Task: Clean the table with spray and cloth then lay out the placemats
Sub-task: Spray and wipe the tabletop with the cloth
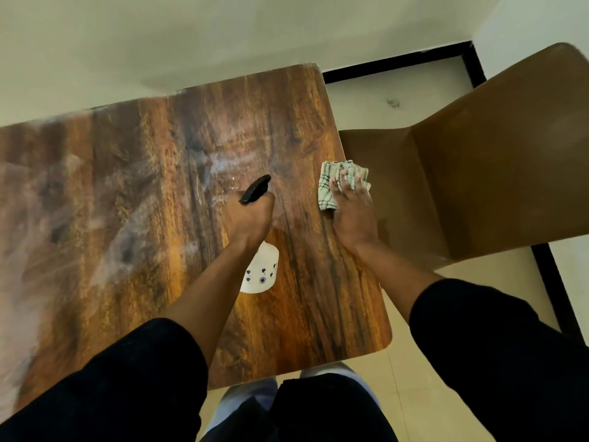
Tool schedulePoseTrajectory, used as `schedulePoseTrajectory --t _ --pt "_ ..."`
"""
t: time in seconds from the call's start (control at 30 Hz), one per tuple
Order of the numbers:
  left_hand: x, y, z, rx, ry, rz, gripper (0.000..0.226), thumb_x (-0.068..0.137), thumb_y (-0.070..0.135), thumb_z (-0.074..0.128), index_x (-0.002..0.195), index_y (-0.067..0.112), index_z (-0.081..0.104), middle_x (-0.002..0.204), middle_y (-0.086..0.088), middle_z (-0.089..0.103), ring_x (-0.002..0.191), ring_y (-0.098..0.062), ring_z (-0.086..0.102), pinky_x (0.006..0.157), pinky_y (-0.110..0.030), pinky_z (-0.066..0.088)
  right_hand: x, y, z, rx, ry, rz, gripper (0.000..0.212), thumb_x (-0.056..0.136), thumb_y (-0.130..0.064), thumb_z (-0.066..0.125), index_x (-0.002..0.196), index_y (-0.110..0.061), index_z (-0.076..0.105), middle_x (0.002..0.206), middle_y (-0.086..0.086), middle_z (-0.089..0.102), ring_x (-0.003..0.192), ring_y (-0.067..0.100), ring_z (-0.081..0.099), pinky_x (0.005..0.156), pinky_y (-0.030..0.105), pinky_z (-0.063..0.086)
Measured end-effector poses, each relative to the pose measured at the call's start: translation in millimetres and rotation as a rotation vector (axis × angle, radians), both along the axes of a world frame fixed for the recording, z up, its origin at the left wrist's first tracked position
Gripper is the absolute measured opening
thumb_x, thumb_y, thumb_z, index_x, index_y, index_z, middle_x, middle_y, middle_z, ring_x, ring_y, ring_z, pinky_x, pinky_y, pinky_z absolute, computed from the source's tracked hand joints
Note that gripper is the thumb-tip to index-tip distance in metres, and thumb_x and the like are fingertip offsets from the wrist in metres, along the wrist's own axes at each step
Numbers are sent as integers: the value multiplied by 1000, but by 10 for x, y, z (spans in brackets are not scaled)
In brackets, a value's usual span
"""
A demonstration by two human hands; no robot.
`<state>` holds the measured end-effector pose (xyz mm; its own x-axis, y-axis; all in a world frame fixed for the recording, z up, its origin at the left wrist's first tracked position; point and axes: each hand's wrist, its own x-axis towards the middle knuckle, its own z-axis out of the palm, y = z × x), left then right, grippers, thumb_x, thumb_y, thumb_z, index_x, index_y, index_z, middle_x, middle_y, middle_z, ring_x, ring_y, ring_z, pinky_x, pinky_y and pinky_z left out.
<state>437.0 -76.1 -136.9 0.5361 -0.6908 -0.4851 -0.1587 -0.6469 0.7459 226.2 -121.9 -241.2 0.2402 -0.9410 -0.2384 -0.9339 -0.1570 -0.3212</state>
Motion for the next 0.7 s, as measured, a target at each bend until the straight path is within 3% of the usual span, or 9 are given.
schedulePoseTrajectory --t 0.1,0.23,0.37,0.47,0.6,0.7 --pt "9 -5 36 38 -9 -26 7 74 35 67 74 33 60 77 -20 77 71 -45 79 72 -67 66 -1 307 34 -28 -46 10 69 99 -10 49 162 -22 24 170 0 12 157 32 -1 127 40 2" --pt "-25 29 20 58 26 -19 7 81 33 67 77 30 63 80 -21 80 65 -31 81 77 -59 69 -61 974 100 -33 -69 130 71 97 -15 52 161 -20 24 169 4 16 156 32 -2 124 42 0" --pt "-78 51 -39 72 30 3 18 91 23 69 73 26 65 62 -10 72 63 -34 80 75 -60 68 -158 1312 70 35 -19 210 69 100 -24 48 163 -25 20 171 1 10 157 31 -3 127 47 8" --pt "-93 14 -116 84 11 -7 23 94 18 69 72 25 67 50 -2 65 64 -38 79 74 -59 67 -153 1076 -11 21 -24 217 72 96 -24 52 162 -25 22 170 0 13 157 28 -5 127 48 10" --pt "-89 -70 -192 82 15 -32 25 96 22 69 76 36 66 62 -10 75 64 -32 80 73 -52 67 23 346 -124 -51 11 178 79 92 -22 63 160 -26 24 169 0 19 158 29 2 125 43 6" --pt "-63 -117 -235 69 58 -22 14 97 25 69 89 18 77 63 -11 74 65 -32 80 69 -45 64 216 -293 -94 -31 -23 162 76 96 -15 54 162 -26 19 171 -1 11 158 28 -3 126 39 3"
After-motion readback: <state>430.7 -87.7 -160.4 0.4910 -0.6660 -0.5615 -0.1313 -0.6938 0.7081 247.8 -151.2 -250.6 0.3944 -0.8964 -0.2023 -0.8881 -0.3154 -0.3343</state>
